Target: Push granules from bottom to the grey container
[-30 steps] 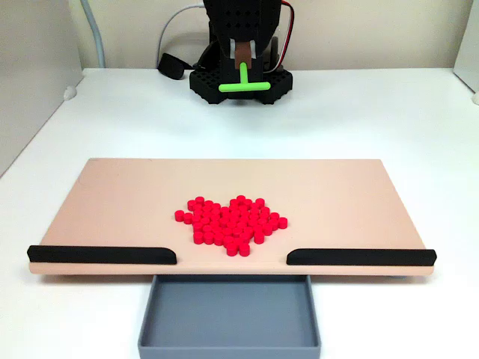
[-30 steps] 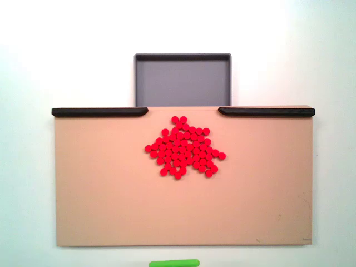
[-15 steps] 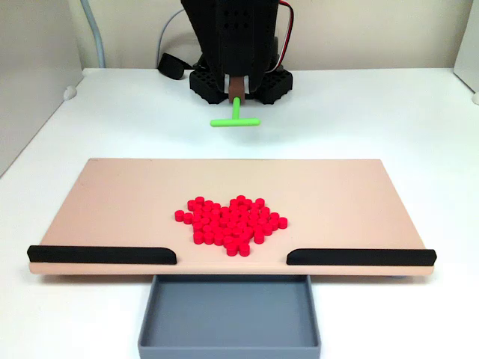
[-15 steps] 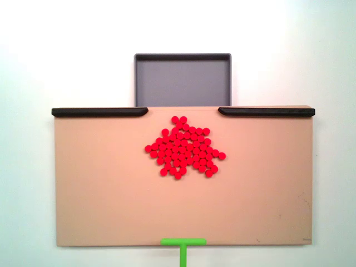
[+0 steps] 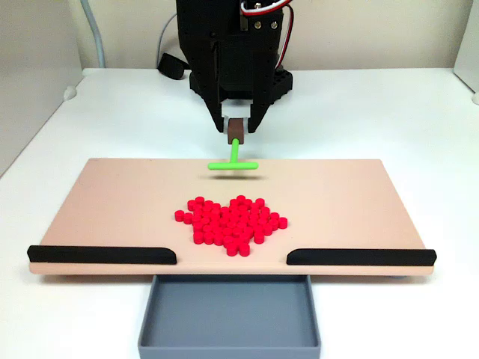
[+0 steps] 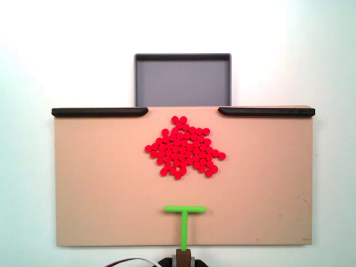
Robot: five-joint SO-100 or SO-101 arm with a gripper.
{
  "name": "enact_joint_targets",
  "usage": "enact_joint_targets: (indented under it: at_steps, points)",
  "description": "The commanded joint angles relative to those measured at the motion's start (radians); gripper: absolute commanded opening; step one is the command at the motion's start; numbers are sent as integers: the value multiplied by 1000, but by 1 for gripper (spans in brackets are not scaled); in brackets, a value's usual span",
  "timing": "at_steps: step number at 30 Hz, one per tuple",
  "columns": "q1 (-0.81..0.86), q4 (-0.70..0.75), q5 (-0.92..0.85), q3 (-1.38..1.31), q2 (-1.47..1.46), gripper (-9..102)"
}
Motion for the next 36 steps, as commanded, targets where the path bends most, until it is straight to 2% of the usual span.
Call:
enact_joint_targets:
  at_steps: [1,18,36]
  points:
    - [-11,-21,15,-5,-9,0]
    - [-21,-160,14,-8,-130,0]
    - [-8,-161,-6,-130,-250,0]
